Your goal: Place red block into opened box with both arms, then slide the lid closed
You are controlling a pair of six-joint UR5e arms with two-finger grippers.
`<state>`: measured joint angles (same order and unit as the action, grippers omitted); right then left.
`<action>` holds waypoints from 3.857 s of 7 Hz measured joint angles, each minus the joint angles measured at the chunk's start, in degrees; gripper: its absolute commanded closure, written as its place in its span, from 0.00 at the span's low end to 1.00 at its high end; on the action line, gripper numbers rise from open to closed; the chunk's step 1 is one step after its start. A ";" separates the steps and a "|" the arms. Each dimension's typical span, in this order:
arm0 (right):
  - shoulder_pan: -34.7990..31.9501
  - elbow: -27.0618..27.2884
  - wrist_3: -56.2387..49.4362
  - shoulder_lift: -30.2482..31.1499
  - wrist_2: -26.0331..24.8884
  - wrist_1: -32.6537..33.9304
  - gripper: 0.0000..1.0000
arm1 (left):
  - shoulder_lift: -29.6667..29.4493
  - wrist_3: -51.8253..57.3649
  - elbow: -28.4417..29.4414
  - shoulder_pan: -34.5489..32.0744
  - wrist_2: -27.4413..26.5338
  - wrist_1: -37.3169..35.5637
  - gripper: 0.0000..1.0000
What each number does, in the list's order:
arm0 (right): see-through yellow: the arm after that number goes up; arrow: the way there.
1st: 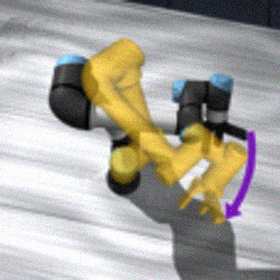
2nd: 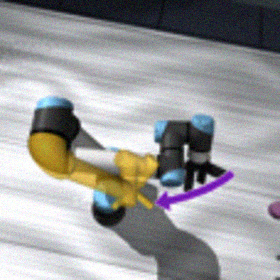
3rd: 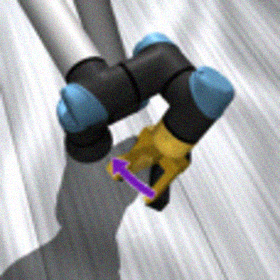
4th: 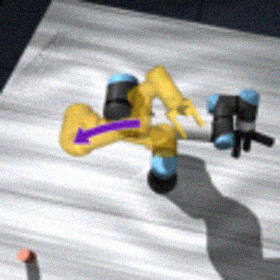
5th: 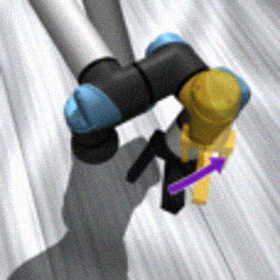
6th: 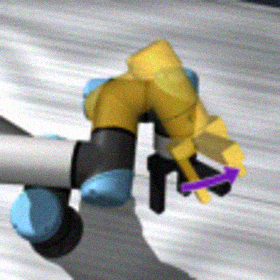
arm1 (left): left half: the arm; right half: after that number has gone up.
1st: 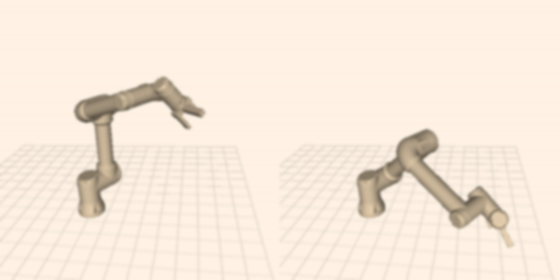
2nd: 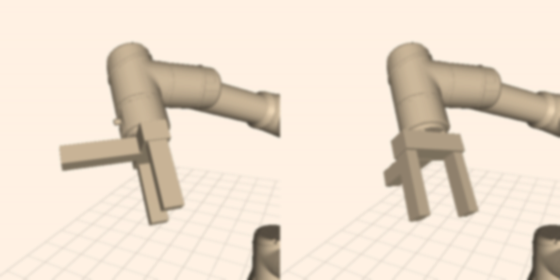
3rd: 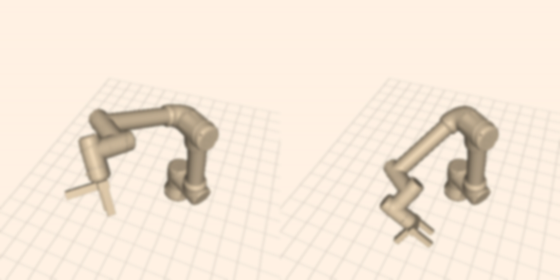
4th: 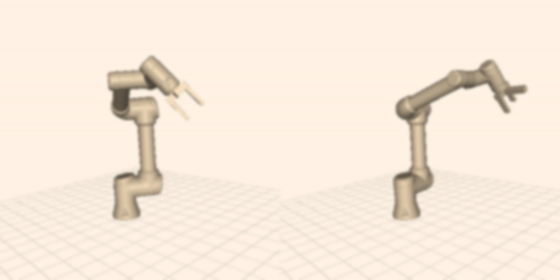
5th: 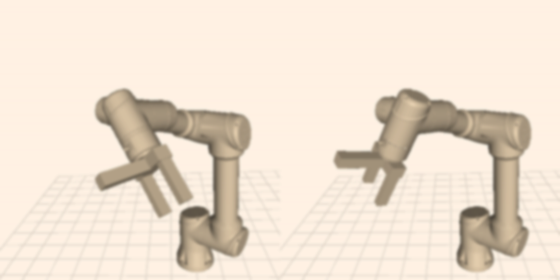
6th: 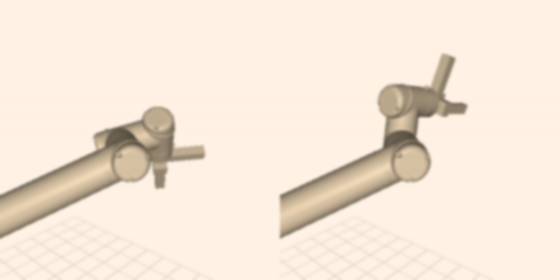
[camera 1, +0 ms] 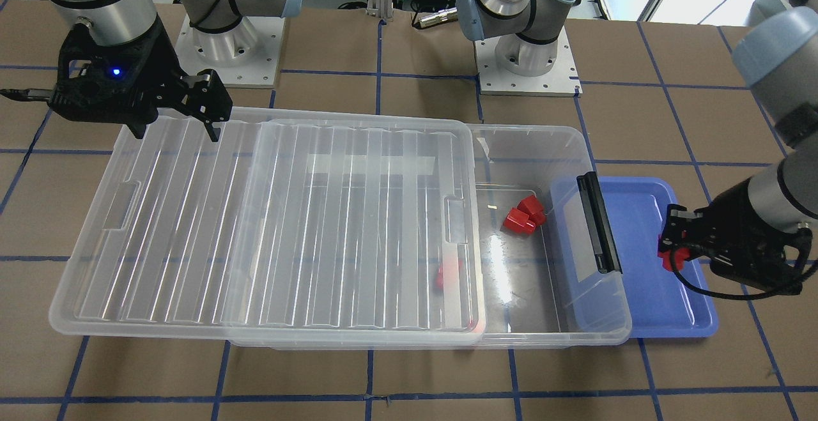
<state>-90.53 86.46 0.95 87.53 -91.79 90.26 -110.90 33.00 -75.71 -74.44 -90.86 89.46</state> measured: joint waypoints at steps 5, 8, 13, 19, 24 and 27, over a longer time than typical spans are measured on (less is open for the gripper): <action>0.07 -0.03 -0.26 -0.05 -0.55 0.00 0.00 | 1.93 -22.65 -9.49 -12.83 0.81 -9.25 1.00; 0.28 -0.06 -0.35 -0.08 -0.44 -0.02 0.00 | 0.89 -24.53 -15.17 -13.13 1.30 -17.44 1.00; 6.61 -0.30 -3.79 -0.27 -0.37 -0.52 0.00 | 0.36 -24.70 -28.61 -12.96 2.03 -36.94 0.21; 24.15 7.88 -24.91 -6.12 -5.27 11.06 0.00 | 2.50 -27.40 -11.48 -13.55 1.22 -13.05 0.00; 21.19 12.94 -24.25 -6.87 -3.04 14.15 0.00 | 14.85 -27.35 -2.65 -15.60 0.96 2.46 0.00; 16.07 12.98 -18.88 -6.87 -0.14 15.85 0.00 | 19.44 -26.59 -8.26 -15.18 0.99 2.68 0.00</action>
<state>-74.46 99.44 -17.93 80.66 -91.93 106.12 -91.45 6.41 -83.97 -89.62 -89.87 92.14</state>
